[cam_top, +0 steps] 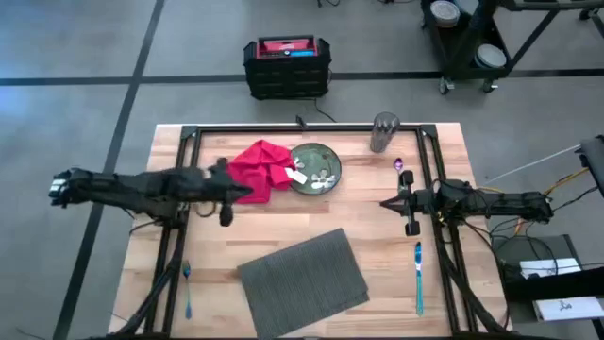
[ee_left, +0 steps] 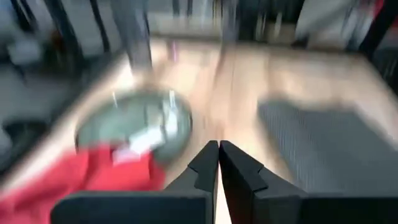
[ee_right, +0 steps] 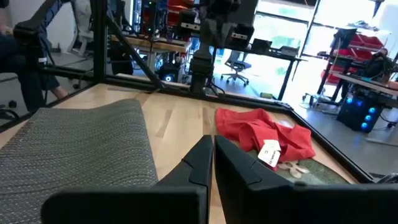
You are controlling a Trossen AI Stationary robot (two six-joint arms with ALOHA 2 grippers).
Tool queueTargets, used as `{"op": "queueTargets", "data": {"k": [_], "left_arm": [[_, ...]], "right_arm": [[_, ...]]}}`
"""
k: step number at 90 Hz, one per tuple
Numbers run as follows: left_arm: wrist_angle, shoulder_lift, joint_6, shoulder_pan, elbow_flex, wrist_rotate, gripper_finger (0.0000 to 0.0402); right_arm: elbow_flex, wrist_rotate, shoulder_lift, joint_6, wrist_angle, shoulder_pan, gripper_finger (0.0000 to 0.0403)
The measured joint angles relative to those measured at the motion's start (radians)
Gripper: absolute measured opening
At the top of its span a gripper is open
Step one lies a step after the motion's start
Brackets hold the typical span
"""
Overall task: Set table place
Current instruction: Prepare the gray tablemat
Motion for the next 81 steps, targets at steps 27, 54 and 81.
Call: {"op": "queueTargets", "data": {"k": [27,54,81], "left_arm": [[-0.414,0.340,-0.283,-0.243,0.357,0.012,0.0000],[-0.496,0.543,-0.853,-0.607,0.426,0.073,0.0000],[-0.392,0.782,-1.172,-0.837,0.425,0.069,0.0000]], "right_arm": [[0.000,0.007,0.000,-0.041,0.001,0.000,0.0002],[0.000,0.001,0.000,0.173,0.002,0.000,0.0002],[0.000,0.002,0.002,0.577,0.004,0.003,0.0002]]}}
